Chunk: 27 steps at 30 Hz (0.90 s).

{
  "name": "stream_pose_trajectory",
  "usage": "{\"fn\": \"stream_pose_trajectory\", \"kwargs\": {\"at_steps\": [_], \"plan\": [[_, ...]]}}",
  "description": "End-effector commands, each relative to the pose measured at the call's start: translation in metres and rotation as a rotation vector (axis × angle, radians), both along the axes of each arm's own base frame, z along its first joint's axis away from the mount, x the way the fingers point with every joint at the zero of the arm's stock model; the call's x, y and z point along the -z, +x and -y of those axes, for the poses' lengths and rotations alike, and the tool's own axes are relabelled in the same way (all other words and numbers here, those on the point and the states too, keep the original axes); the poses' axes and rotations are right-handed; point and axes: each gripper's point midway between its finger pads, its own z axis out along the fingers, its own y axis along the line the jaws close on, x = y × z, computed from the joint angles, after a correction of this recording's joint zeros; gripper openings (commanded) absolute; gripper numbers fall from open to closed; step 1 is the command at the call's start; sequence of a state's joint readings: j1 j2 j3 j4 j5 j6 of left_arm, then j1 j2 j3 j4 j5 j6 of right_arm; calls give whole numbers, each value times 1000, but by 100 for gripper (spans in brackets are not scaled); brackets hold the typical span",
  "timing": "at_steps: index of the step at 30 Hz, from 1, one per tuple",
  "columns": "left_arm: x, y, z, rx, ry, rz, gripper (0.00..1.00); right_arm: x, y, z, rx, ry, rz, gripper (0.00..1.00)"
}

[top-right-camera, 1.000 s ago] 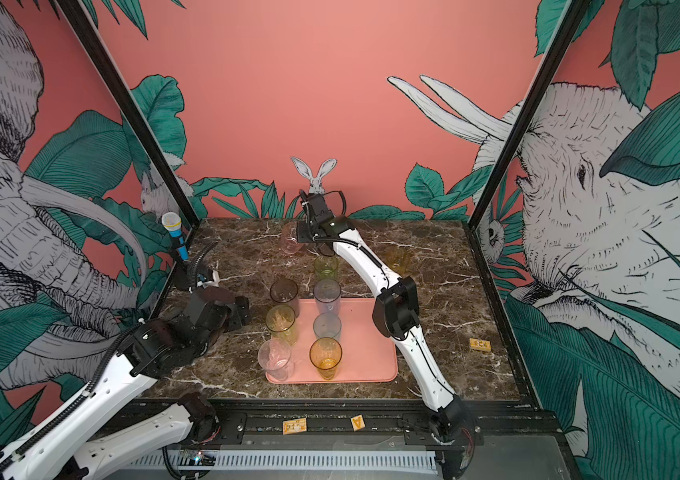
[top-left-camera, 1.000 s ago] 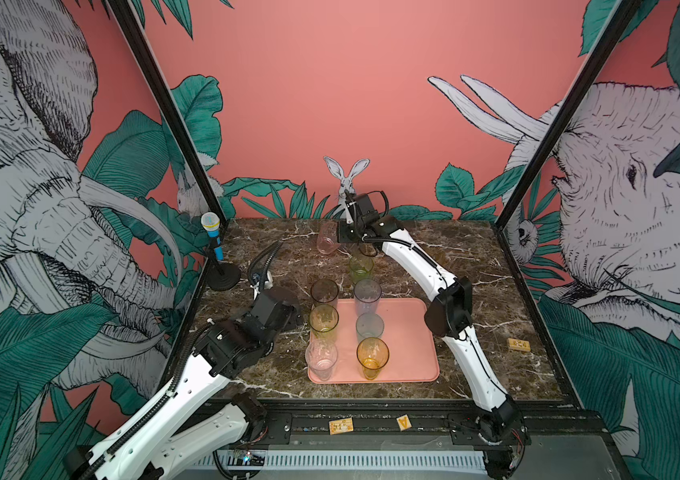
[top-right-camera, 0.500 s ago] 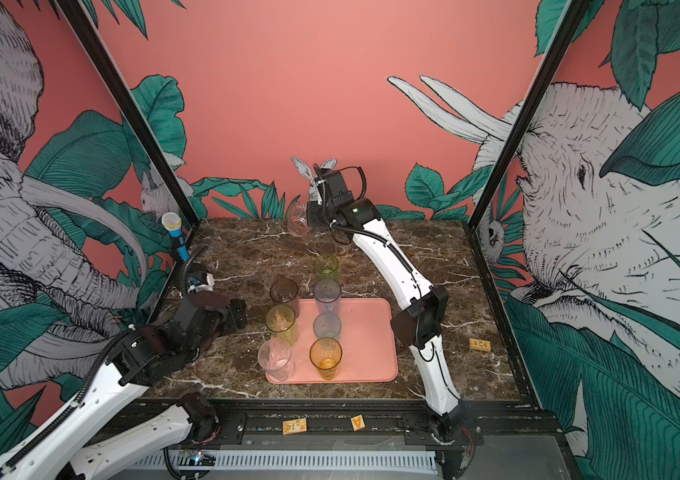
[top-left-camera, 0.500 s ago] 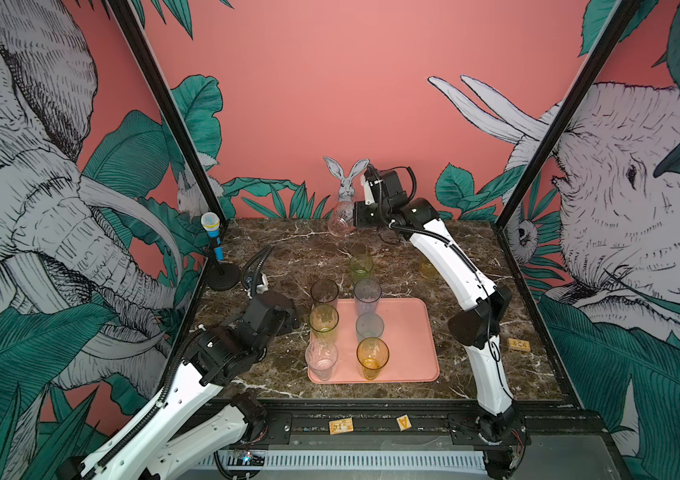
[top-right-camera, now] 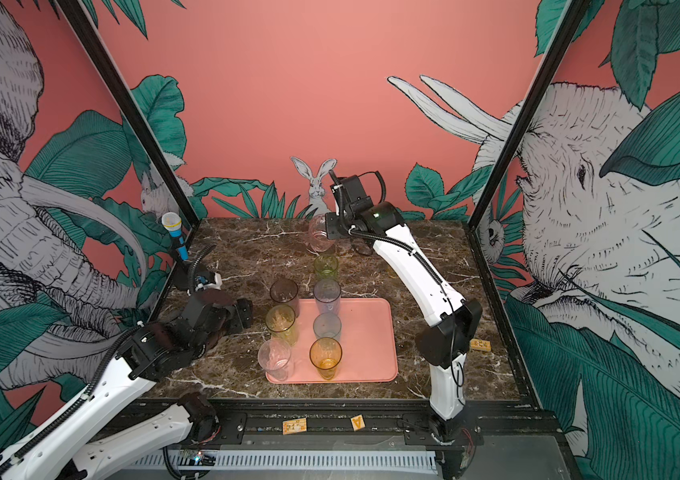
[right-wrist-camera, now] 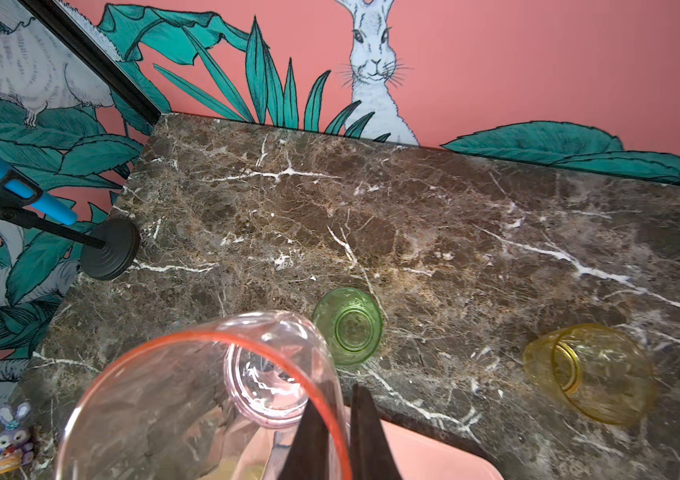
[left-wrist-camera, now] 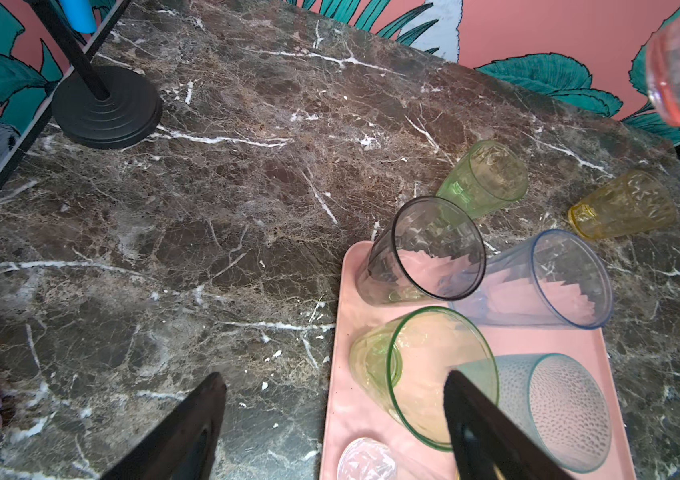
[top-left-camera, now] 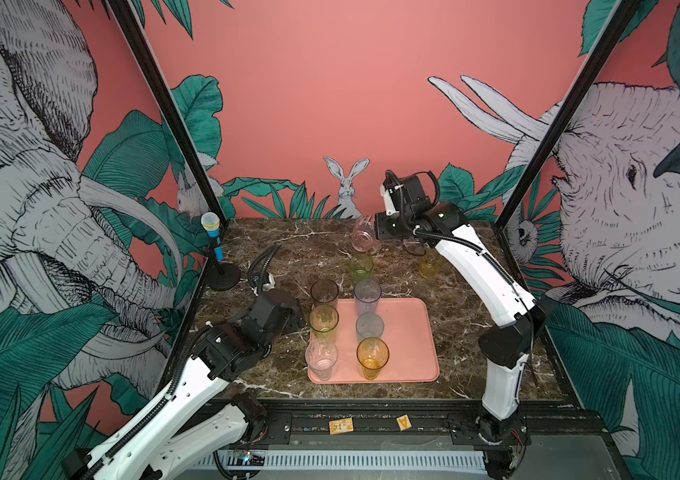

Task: Place the glasses into the tray
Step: 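Lift the pink glass with the right gripper and carry it over the tray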

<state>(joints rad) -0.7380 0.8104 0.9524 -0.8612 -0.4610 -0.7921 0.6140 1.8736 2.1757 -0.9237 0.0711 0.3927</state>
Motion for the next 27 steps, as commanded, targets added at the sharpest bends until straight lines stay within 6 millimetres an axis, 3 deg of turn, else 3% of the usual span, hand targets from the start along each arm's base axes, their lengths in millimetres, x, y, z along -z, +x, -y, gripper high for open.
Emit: {"fn": "stream_pose_trajectory", "kwargs": {"at_steps": [1, 7, 10, 11, 15, 27], "plan": [[1, 3, 1, -3, -3, 8, 84, -27, -10, 25, 40, -3, 74, 0], [0, 6, 4, 6, 2, 12, 84, -28, -29, 55, 83, -36, 85, 0], [1, 6, 6, 11, 1, 10, 84, -15, -34, 67, 104, -63, 67, 0], [1, 7, 7, 12, -2, 10, 84, -25, -43, 76, 113, -50, 89, 0], [2, 8, 9, 16, -6, 8, 85, -19, -55, 94, 141, -60, 84, 0], [8, 14, 18, 32, -7, -9, 84, 2, -78, 125, 181, -95, 49, 0]]}}
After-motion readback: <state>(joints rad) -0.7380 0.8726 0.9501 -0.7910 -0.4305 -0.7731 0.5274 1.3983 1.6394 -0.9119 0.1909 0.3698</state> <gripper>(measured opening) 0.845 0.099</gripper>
